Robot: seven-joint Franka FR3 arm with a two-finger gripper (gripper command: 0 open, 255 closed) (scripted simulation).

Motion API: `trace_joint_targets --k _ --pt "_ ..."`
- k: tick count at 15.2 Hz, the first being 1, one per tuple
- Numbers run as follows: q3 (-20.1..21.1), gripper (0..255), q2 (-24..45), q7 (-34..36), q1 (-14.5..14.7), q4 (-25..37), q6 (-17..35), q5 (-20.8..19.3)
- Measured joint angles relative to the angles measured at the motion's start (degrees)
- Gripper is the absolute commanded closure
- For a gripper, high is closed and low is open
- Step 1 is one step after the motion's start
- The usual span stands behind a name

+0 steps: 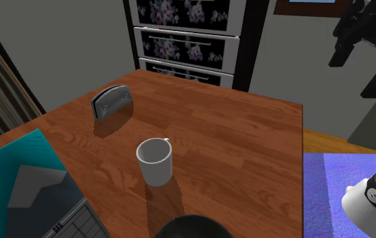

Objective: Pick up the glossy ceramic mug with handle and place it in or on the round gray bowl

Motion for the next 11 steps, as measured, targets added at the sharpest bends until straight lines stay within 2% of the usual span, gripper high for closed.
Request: trace_joint_targets --k 4,11 --pt "0.09 0 3.71 0.68 -0.13 0.14 3.52 0.29" --pt "0.26 0 18.17 2.57 -0.58 4.16 14.00 0.88"
